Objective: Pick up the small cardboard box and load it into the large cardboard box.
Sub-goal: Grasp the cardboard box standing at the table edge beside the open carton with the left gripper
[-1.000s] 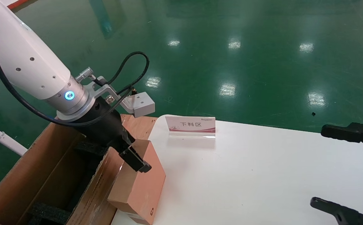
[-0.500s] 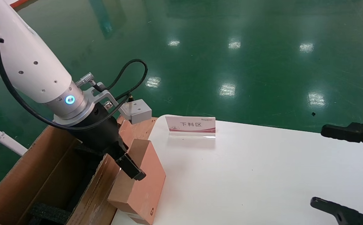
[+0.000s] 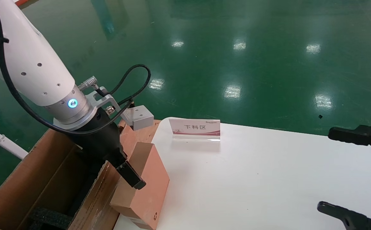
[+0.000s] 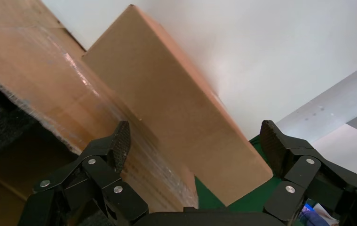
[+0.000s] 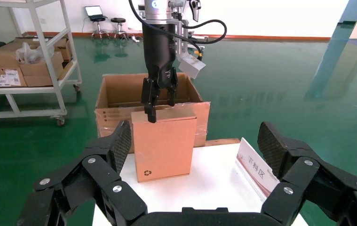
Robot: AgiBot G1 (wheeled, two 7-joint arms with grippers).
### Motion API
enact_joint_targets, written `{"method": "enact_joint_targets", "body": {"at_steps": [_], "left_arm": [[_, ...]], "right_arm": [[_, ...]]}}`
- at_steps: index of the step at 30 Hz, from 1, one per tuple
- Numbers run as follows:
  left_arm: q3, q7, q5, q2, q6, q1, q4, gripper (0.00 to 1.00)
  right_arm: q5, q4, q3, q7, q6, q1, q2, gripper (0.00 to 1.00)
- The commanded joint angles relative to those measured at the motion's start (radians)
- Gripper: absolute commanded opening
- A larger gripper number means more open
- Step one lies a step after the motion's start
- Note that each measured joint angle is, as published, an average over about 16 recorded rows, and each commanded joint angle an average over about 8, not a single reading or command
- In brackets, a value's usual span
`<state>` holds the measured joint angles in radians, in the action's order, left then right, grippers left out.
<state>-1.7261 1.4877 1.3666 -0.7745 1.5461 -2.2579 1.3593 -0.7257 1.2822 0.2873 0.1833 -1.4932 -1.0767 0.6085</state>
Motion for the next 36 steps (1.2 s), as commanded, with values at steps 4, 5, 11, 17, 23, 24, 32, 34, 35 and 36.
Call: {"method": "enact_joint_targets", "body": {"at_steps": [4, 5, 11, 17, 23, 24, 32, 34, 35, 36], "left_arm": [[-0.031, 0.012, -0.005, -0.01, -0.004, -0.021, 0.0, 1.0], [-0.036, 0.013, -0.006, -0.011, -0.006, -0.024, 0.001, 1.0], [-0.05, 0.015, -0.014, -0.014, -0.016, -0.037, 0.001, 1.0], [-0.05, 0.01, -0.015, -0.016, -0.017, -0.035, -0.009, 1.0], [-0.059, -0.001, -0.019, -0.023, -0.02, -0.022, -0.029, 1.0], [-0.062, -0.002, -0.02, -0.023, -0.021, -0.02, -0.031, 1.0], [-0.078, -0.009, -0.013, -0.024, -0.047, 0.008, -0.041, 1.0], [-0.081, -0.017, -0.01, -0.023, -0.057, 0.019, -0.049, 1.0], [-0.082, -0.021, -0.009, -0.023, -0.061, 0.025, -0.053, 1.0], [-0.083, -0.025, -0.009, -0.024, -0.065, 0.029, -0.057, 1.0]], "right_arm": [[0.0, 0.0, 0.0, 0.0, 0.0, 0.0, 0.0, 1.0], [0.0, 0.0, 0.0, 0.0, 0.0, 0.0, 0.0, 1.0], [0.001, 0.0, 0.0, 0.0, 0.001, 0.0, 0.0, 1.0], [0.001, 0.0, 0.0, 0.0, 0.001, 0.0, 0.0, 1.0], [0.001, -0.001, 0.001, -0.001, 0.001, 0.0, 0.0, 1.0], [0.001, -0.001, 0.001, -0.001, 0.001, 0.0, 0.0, 1.0], [0.001, -0.001, 0.001, -0.001, 0.001, 0.0, 0.0, 1.0], [0.001, -0.001, 0.002, -0.001, 0.001, -0.001, 0.0, 1.0], [0.001, -0.001, 0.002, -0.001, 0.001, -0.001, 0.0, 1.0], [0.001, -0.001, 0.002, -0.001, 0.001, -0.001, 0.0, 1.0]]}}
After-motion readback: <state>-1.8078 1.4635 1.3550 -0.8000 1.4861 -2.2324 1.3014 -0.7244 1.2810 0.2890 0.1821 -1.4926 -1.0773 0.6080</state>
